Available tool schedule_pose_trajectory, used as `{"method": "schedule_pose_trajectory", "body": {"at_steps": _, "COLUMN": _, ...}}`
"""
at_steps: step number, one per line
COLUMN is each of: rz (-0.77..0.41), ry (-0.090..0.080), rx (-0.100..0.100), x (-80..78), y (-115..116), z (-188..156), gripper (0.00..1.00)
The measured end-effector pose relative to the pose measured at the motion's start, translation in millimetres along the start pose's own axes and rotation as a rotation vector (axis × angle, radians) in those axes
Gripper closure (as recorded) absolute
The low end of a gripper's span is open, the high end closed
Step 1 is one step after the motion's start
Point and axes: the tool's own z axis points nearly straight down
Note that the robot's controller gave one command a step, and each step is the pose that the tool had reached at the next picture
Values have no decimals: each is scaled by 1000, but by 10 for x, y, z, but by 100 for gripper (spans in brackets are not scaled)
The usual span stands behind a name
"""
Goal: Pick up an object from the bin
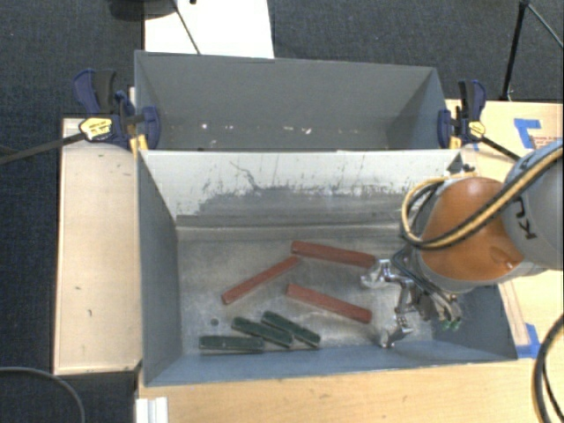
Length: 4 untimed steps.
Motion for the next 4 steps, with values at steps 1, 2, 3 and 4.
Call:
{"method": "schedule_pose_trajectory", "body": {"at_steps": 1, "rz": -1, "ry": 0, "rx": 0, "x": 0, "y": 0, "z": 0, "gripper": 0}}
{"method": "schedule_pose_trajectory", "body": {"at_steps": 2, "rz": 46, "ry": -9, "rx": -2, "x": -398, "y": 596, "z": -31, "gripper": 100}}
{"method": "schedule_pose_trajectory", "body": {"at_steps": 3, "rz": 45, "ry": -9, "rx": -2, "x": -398, "y": 596, "z": -31, "gripper": 100}}
{"method": "schedule_pose_trajectory", "body": {"at_steps": 4, "rz": -129, "ry": 1, "rx": -1, "x": -769, "y": 614, "z": -1412, "gripper": 100}}
